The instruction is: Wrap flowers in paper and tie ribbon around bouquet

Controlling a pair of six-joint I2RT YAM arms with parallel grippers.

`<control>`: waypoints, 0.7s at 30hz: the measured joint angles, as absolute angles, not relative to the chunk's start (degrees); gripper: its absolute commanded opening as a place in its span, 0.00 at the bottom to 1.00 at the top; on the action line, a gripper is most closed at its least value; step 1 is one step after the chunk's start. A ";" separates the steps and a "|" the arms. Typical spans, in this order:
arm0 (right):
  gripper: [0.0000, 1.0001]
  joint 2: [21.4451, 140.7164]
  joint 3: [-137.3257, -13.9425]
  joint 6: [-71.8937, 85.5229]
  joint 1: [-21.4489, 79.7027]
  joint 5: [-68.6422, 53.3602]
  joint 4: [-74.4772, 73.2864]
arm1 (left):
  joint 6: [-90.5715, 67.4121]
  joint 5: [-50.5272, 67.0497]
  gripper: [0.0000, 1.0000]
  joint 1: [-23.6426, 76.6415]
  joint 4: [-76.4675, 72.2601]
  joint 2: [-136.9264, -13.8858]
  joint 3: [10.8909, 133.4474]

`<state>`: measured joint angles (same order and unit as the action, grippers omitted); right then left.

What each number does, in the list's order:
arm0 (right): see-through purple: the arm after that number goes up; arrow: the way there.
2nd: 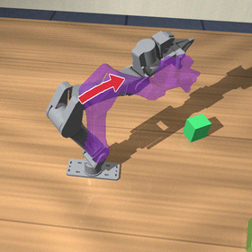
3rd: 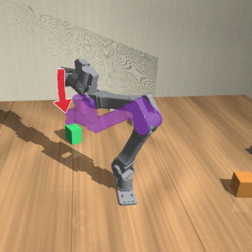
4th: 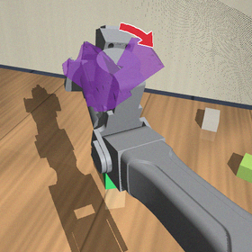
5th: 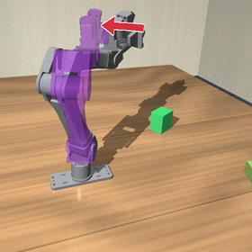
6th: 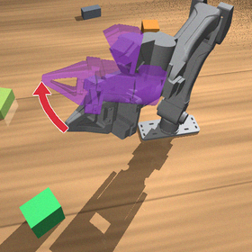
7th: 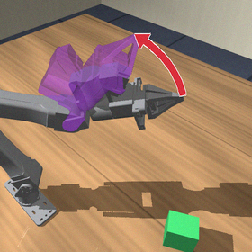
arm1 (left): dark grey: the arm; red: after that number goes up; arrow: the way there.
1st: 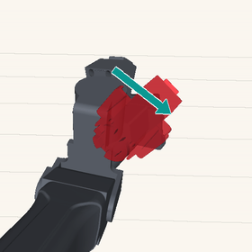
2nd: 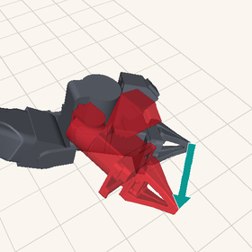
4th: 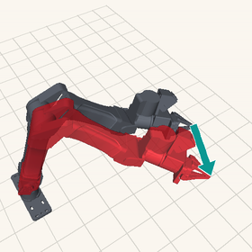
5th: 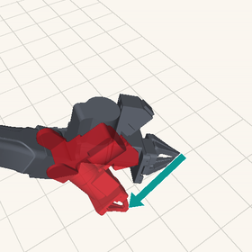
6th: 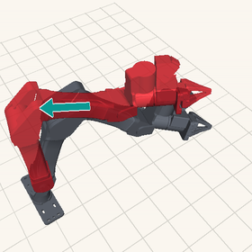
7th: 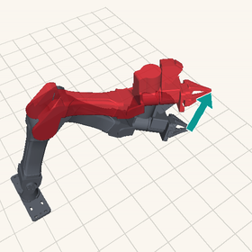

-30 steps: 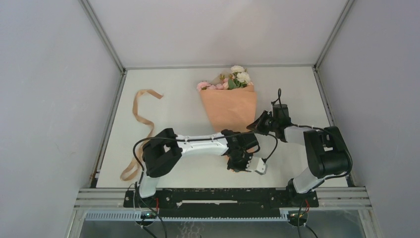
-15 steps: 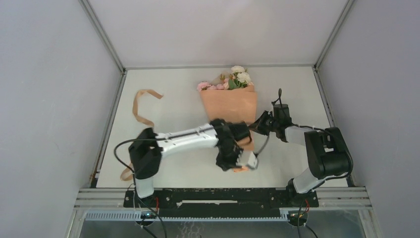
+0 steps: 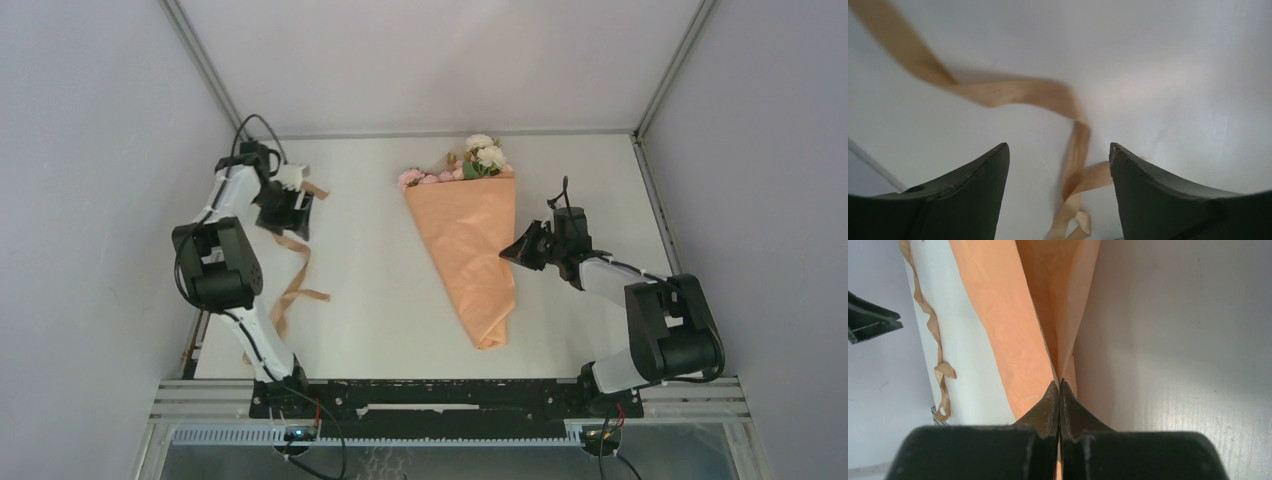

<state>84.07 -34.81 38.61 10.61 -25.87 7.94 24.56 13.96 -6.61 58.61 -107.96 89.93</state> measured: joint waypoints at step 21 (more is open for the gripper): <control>0.00 80.05 -34.81 35.62 12.43 -22.55 2.31 | 11.79 1.87 0.65 -14.46 62.72 -141.51 127.35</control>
<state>80.05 -34.81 35.62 12.43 -22.55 2.31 11.79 1.87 -14.46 62.72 -141.51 127.35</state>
